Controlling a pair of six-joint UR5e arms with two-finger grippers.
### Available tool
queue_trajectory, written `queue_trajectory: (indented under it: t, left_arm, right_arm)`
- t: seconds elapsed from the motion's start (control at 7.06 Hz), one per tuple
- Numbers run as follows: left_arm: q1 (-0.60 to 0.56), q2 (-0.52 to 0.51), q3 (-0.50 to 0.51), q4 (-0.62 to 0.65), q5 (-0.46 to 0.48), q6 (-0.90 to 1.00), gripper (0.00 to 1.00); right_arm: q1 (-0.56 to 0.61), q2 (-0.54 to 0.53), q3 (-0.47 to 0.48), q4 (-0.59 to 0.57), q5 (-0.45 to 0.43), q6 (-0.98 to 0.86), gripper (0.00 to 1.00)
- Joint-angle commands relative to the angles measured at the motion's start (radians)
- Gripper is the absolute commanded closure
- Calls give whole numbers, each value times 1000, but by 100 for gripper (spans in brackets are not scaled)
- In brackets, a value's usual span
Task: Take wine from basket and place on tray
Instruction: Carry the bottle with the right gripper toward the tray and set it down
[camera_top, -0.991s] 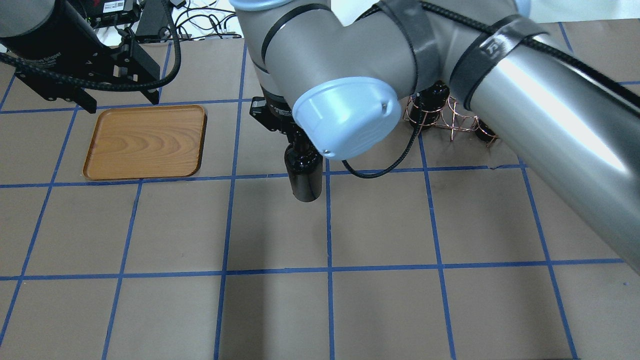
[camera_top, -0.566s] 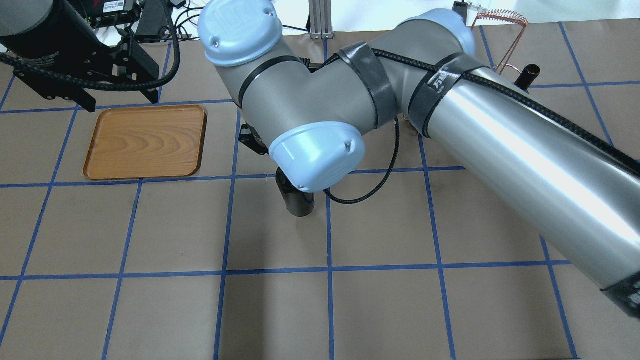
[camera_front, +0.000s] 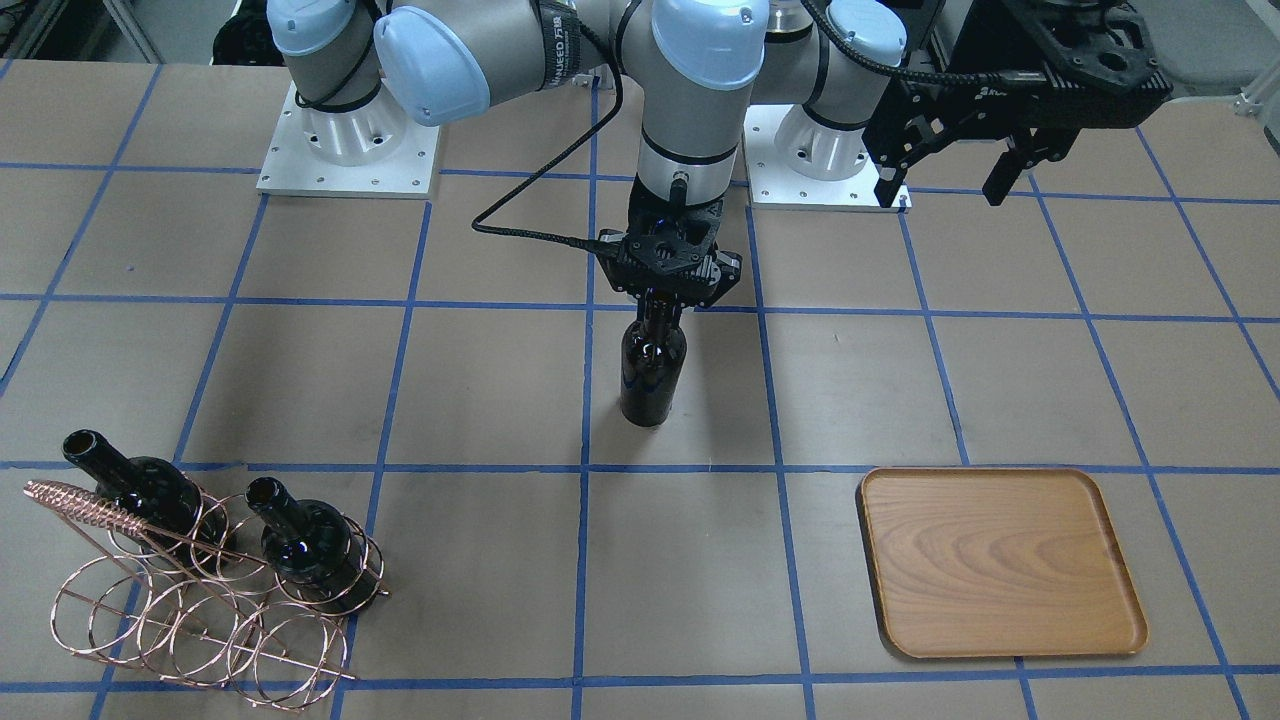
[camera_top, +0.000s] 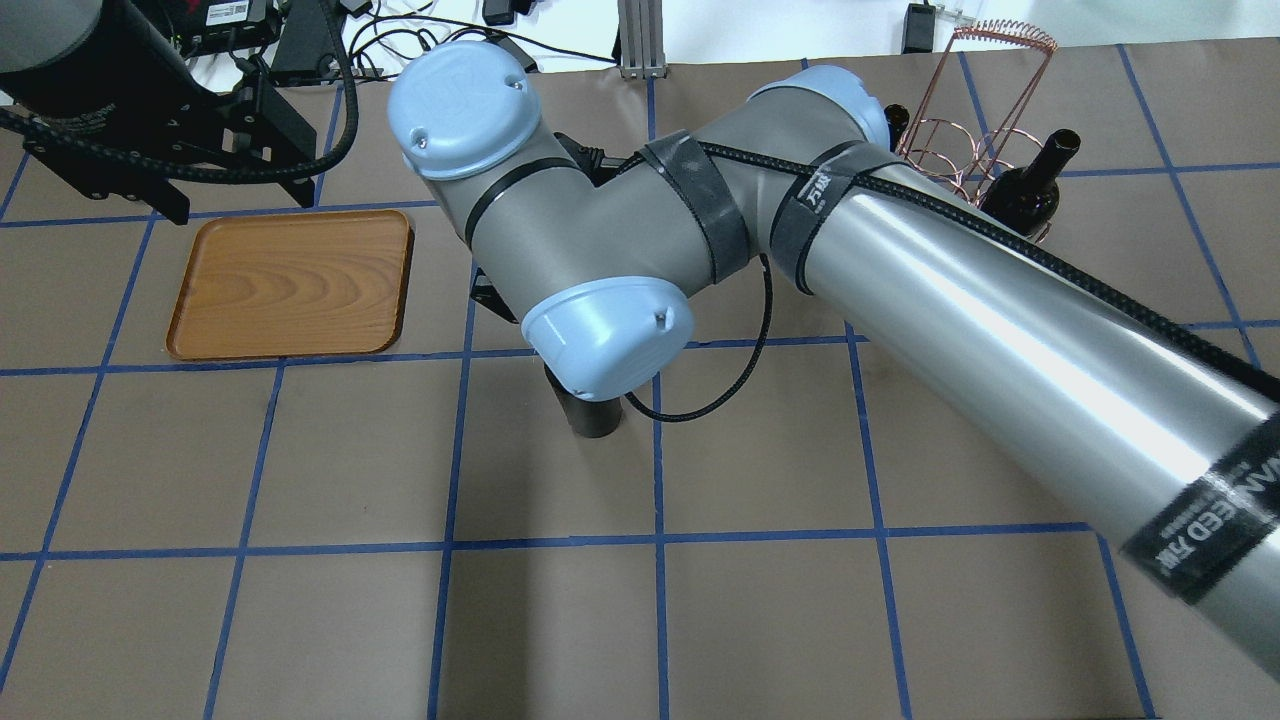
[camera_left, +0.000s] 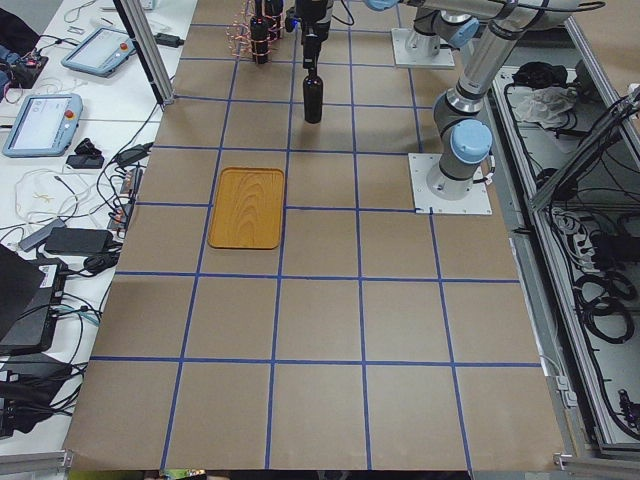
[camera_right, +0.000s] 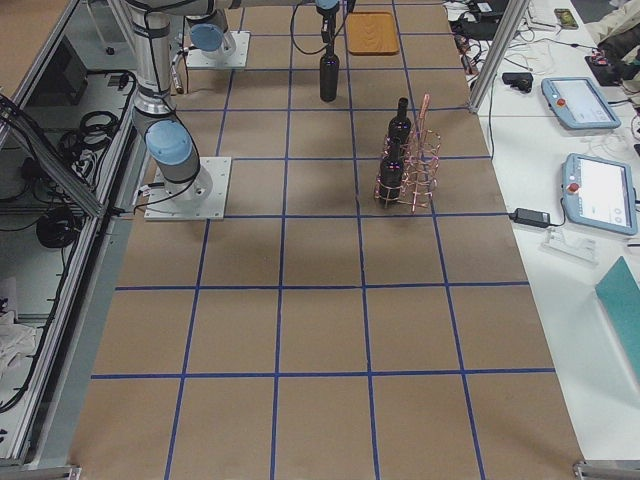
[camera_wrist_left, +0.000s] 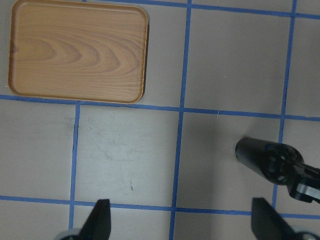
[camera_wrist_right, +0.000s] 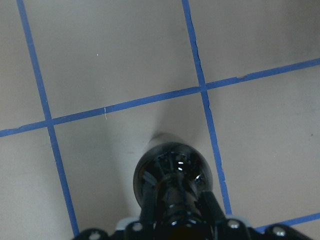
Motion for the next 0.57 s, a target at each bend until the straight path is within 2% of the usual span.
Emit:
queue_trajectory:
  t: [0.0, 0.14, 0.28, 0.42]
  left_arm:
    - [-1, 1, 0, -4, 0, 0, 0]
    - [-2, 3, 0, -13, 0, 0, 0]
    - [-2, 5, 2, -30, 33, 0, 0]
    - [-2, 3, 0, -33, 31, 0, 0]
  right_arm:
    - [2, -2, 0, -66, 6, -29, 0]
    - [-12, -16, -1, -53, 9, -50, 0]
    - [-46, -45, -6, -51, 3, -198, 0]
    - [-151, -88, -6, -15, 9, -372, 0]
